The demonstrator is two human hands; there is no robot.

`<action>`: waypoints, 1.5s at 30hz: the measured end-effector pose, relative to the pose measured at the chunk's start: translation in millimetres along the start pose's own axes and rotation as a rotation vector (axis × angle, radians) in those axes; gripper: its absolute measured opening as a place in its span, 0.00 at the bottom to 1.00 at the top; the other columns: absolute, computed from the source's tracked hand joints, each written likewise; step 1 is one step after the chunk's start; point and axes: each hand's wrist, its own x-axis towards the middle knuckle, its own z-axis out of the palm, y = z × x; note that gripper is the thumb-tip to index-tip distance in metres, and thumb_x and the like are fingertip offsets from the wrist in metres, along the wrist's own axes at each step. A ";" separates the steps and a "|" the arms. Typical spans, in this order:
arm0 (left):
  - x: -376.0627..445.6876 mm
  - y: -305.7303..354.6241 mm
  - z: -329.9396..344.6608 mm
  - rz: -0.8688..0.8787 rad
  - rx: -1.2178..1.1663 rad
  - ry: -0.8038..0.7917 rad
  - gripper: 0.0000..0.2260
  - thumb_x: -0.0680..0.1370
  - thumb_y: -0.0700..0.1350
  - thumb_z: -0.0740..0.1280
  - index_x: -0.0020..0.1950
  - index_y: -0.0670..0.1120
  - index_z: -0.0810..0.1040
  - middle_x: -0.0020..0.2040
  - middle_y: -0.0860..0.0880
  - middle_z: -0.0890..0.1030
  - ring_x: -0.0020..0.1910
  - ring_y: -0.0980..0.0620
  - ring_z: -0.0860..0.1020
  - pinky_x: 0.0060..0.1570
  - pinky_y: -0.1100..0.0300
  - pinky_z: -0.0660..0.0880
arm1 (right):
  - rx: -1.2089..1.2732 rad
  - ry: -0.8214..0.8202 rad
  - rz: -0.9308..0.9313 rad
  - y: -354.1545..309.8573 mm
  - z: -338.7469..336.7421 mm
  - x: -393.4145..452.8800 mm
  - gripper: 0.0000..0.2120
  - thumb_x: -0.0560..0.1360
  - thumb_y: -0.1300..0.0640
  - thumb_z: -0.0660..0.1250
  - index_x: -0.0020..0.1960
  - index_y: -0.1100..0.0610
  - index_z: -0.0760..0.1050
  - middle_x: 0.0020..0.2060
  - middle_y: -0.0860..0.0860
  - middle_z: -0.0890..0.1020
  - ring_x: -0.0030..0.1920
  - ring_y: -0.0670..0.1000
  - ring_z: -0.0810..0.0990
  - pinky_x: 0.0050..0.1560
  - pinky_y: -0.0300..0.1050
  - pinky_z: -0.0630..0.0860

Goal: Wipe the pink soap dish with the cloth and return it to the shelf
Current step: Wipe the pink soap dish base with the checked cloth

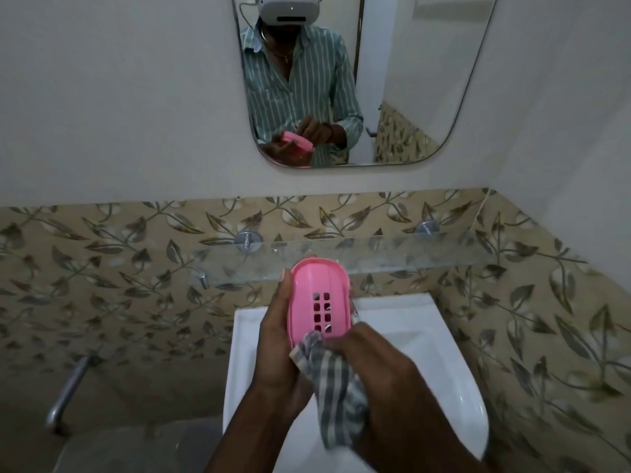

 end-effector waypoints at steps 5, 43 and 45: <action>1.5 2.5 -3.5 0.086 -0.011 -0.034 0.31 0.73 0.63 0.65 0.67 0.44 0.81 0.50 0.39 0.86 0.44 0.42 0.85 0.44 0.47 0.84 | 0.049 0.053 -0.007 19.0 2.9 -17.6 0.20 0.74 0.57 0.71 0.64 0.46 0.73 0.46 0.41 0.76 0.48 0.35 0.77 0.50 0.22 0.69; -4.9 -29.2 -14.4 -0.078 0.256 0.076 0.21 0.74 0.58 0.62 0.55 0.49 0.88 0.51 0.43 0.89 0.48 0.45 0.88 0.44 0.50 0.85 | -0.284 -0.032 0.162 19.1 -16.3 35.4 0.25 0.67 0.52 0.77 0.61 0.56 0.76 0.55 0.52 0.80 0.50 0.52 0.80 0.50 0.48 0.80; -5.7 -21.6 -11.7 -0.050 0.257 0.077 0.26 0.71 0.61 0.63 0.61 0.47 0.83 0.53 0.43 0.88 0.51 0.43 0.87 0.50 0.46 0.85 | -0.211 -0.044 0.164 12.7 -11.1 29.4 0.23 0.68 0.51 0.76 0.60 0.54 0.76 0.53 0.50 0.80 0.49 0.51 0.79 0.51 0.47 0.80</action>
